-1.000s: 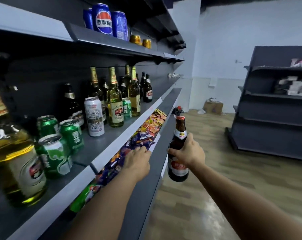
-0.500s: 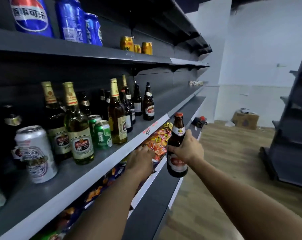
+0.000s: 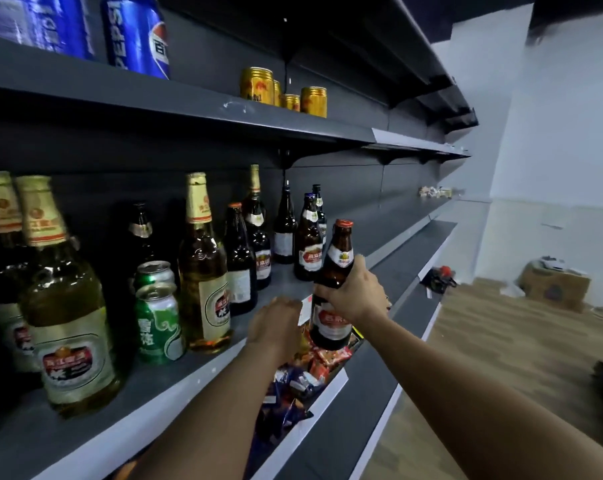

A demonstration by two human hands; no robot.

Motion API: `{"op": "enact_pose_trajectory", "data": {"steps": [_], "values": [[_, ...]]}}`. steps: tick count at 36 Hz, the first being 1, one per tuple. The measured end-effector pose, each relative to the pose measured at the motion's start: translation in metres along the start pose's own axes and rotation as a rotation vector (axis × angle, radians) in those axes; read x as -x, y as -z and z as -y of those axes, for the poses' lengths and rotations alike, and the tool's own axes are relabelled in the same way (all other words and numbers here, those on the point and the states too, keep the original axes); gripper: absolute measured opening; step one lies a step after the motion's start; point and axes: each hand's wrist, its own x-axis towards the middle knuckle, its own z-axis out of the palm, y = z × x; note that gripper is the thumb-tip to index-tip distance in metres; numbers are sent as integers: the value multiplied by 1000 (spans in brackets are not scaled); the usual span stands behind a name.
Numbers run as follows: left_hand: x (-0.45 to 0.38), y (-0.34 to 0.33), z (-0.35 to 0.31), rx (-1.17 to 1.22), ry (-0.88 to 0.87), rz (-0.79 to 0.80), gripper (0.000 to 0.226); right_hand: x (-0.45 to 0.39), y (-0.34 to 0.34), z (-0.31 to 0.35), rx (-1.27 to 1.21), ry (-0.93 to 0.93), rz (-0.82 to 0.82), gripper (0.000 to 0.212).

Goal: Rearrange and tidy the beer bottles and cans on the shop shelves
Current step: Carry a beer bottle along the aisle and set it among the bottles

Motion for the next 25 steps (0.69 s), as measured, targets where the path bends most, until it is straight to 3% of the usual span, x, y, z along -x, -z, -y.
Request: {"op": "enact_pose_trajectory", "data": {"steps": [6, 12, 19, 25], "values": [[-56, -20, 7, 307, 165, 40, 82, -67, -27, 8, 8, 106, 56, 58], [-90, -42, 18, 442, 252, 10, 101, -110, -54, 18, -55, 164, 123, 64], [-119, -59, 28, 391, 482, -54, 85, -144, -82, 22, -120, 285, 241, 62], [-135, -65, 24, 273, 645, -20, 82, -164, -100, 18, -172, 338, 360, 65]]}}
